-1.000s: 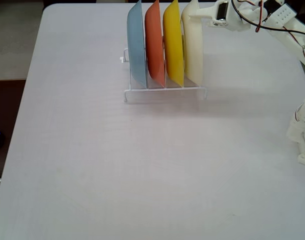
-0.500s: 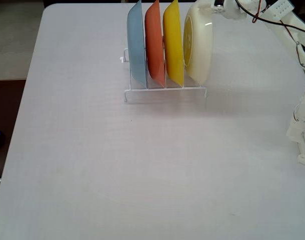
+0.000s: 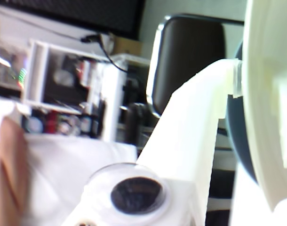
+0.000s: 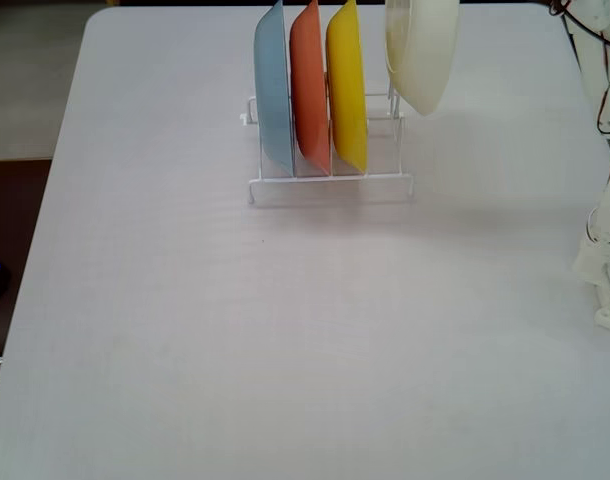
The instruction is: Please give me two plates.
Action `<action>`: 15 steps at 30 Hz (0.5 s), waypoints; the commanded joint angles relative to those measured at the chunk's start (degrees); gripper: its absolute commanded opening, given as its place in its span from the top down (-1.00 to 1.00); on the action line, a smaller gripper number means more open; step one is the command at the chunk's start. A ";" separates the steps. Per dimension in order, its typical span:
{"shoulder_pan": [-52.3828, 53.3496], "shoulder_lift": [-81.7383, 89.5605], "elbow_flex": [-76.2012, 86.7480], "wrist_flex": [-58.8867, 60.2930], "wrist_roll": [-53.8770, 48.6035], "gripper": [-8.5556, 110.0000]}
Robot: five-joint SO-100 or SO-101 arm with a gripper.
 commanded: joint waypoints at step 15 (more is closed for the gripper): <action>-18.90 21.09 -3.87 5.19 20.39 0.87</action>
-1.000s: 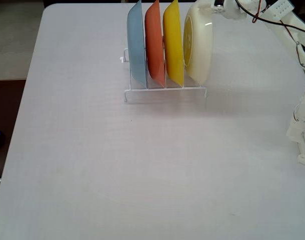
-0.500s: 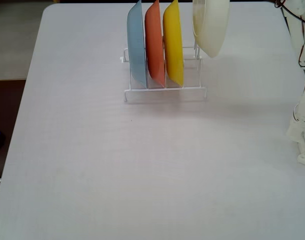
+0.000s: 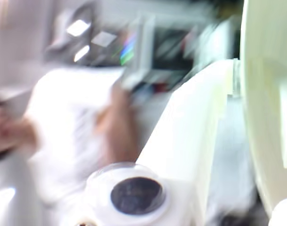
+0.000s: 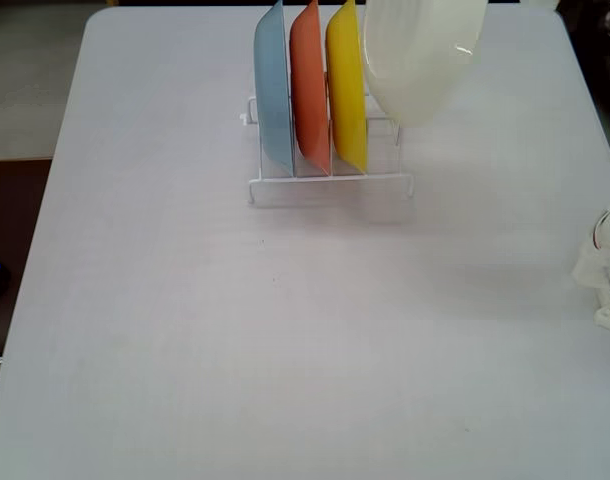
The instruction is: Please give me two plates.
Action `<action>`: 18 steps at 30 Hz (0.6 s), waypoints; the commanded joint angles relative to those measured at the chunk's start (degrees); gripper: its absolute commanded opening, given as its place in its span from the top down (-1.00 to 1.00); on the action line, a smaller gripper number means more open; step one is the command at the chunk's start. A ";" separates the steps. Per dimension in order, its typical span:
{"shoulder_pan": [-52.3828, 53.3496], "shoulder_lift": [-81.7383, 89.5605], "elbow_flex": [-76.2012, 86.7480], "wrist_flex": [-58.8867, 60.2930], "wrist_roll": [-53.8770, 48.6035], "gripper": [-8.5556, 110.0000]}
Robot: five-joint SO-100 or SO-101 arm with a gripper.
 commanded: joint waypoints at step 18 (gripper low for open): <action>-29.71 9.76 2.55 -9.58 22.32 0.87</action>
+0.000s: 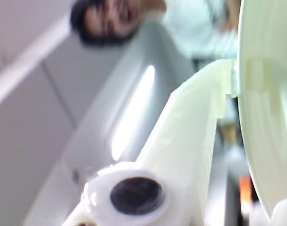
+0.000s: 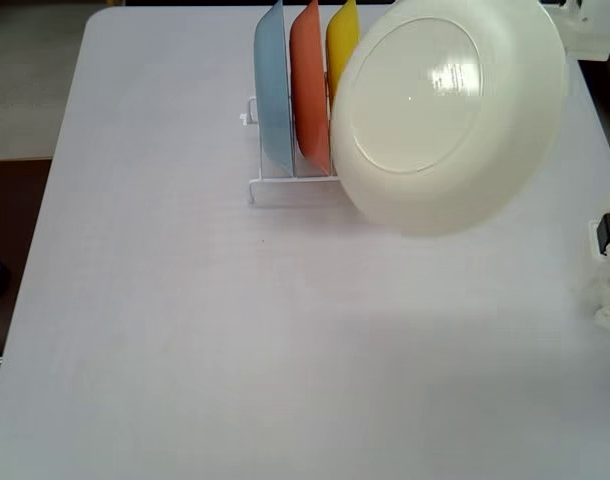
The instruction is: Please give me two plates.
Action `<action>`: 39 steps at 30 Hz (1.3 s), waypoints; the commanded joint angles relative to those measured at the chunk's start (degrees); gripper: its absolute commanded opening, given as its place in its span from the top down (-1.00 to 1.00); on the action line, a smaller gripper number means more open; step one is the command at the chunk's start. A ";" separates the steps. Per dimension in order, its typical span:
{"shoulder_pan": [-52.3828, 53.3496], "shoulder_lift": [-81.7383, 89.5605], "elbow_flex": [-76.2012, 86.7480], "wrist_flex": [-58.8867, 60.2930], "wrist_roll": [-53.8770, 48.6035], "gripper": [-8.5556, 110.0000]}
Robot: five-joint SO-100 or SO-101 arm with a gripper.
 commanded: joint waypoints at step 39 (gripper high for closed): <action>-9.14 -21.01 7.82 -48.43 -10.55 0.86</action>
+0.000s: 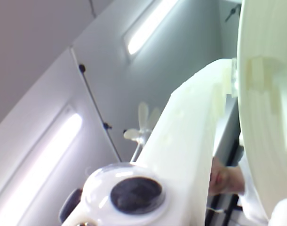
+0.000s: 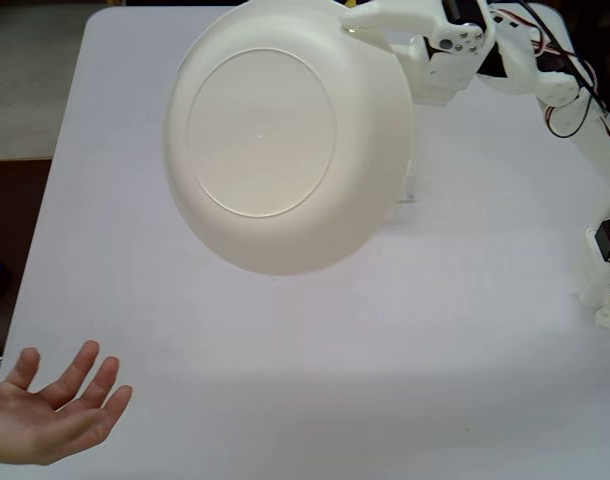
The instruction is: Please give me two plates.
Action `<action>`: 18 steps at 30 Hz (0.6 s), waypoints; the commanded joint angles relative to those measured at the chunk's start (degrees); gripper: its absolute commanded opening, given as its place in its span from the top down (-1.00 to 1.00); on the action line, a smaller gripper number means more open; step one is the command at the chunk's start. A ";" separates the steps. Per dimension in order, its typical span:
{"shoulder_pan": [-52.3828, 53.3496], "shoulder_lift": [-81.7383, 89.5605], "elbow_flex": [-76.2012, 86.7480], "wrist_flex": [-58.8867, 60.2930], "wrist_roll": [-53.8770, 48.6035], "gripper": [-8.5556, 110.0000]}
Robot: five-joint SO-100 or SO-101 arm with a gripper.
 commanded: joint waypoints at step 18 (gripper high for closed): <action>1.58 -0.79 -0.53 -6.86 0.09 0.86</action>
